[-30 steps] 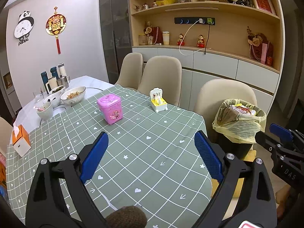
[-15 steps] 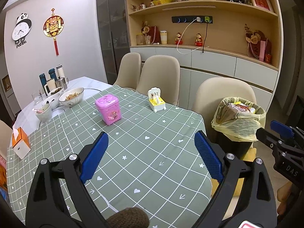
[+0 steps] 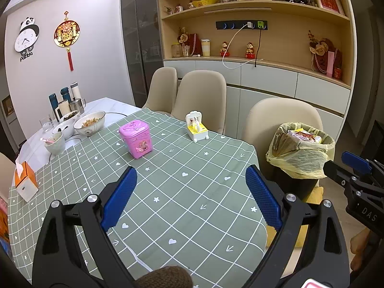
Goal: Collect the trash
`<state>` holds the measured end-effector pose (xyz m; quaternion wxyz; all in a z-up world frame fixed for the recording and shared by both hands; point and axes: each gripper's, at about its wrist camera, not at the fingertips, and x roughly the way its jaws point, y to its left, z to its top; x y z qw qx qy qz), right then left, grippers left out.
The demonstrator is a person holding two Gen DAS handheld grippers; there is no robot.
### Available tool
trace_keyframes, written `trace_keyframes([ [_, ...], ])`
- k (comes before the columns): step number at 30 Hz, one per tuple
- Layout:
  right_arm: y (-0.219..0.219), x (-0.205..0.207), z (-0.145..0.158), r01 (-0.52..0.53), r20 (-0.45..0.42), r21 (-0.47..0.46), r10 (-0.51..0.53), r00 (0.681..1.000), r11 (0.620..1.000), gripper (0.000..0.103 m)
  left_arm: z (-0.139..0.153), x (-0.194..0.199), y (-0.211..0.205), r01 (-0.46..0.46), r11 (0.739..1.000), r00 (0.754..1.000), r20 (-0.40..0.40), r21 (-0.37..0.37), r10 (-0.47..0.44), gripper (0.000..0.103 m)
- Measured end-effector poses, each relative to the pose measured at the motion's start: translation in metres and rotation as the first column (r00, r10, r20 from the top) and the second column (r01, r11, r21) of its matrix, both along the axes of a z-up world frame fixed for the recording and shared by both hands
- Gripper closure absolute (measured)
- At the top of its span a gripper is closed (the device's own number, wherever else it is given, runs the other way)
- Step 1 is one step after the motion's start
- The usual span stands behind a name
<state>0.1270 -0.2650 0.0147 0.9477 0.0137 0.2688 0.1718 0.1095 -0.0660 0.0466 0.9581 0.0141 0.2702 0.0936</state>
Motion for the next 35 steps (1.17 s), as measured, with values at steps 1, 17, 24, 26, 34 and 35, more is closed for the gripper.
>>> trace_keyframes([
  [1,0.000,0.000,0.000,0.000,0.000,0.000,0.000,1.000,1.000,0.044,0.000,0.000,0.000,0.000,1.000,1.000,0.000,-0.001,0.000,0.016],
  [17,-0.002,0.000,0.002,0.007,0.005,0.000,-0.007,1.000,1.000,0.044,0.002,-0.001,-0.003,0.007,1.000,1.000,0.009,0.001,-0.007,0.016],
  [24,-0.003,0.000,0.002,0.009,0.005,-0.001,-0.009,1.000,1.000,0.044,0.003,-0.002,-0.004,0.014,1.000,1.000,0.014,-0.001,-0.014,0.016],
  [26,-0.003,-0.001,0.002,0.013,0.006,-0.001,-0.013,1.000,1.000,0.044,0.003,-0.001,-0.005,0.019,1.000,1.000,0.014,-0.003,-0.019,0.016],
  [34,0.015,0.018,-0.007,-0.049,-0.016,-0.055,0.048,0.999,0.997,0.044,-0.012,0.022,0.050,-0.123,0.989,0.990,-0.078,-0.082,0.117,0.016],
  [35,0.026,0.026,-0.010,-0.090,-0.027,-0.082,0.088,0.996,0.992,0.044,-0.019,0.026,0.072,-0.185,0.977,0.979,-0.109,-0.109,0.173,0.016],
])
